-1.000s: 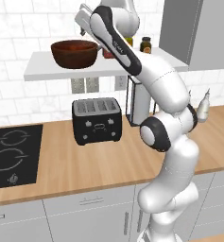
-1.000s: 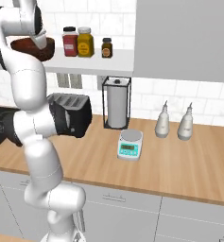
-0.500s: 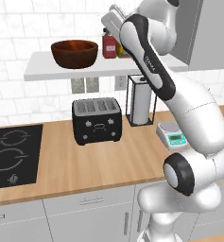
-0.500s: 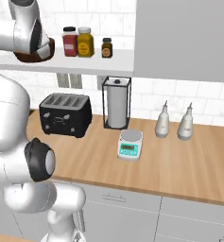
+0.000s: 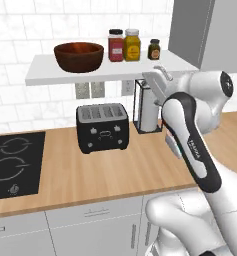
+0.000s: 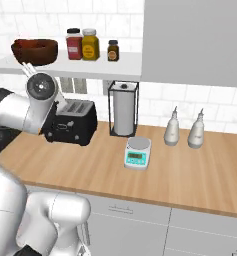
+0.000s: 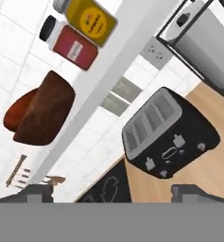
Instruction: Pick up the bowls on the counter and stack them on top of one another in the open cabinet. Place the smaller bowl on top of the larger bowl.
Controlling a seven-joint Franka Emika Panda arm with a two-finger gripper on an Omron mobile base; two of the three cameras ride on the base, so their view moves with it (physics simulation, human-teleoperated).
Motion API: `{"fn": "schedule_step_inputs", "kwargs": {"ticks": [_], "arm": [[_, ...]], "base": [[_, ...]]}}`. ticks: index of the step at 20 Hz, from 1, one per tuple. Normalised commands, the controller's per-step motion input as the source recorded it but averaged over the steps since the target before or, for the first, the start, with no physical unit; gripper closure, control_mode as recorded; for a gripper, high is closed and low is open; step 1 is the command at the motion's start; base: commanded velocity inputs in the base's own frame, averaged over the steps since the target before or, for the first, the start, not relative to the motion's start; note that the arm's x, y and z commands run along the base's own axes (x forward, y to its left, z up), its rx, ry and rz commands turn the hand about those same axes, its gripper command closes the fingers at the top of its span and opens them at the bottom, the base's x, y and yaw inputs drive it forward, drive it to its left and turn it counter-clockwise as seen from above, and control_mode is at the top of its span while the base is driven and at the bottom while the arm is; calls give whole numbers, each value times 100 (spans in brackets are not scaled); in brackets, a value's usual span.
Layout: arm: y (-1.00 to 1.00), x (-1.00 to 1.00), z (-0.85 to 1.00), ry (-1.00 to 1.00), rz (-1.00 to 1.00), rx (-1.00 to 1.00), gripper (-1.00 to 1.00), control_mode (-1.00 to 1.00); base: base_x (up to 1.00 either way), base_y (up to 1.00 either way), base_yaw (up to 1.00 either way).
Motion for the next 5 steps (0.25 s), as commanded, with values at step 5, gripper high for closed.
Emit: {"fn": "schedule_step_inputs", "kwargs": {"ticks": [5], "arm": [[-60, -94, -41, 12, -1, 8, -100, -100]], "base": [[0, 0, 0]]}}
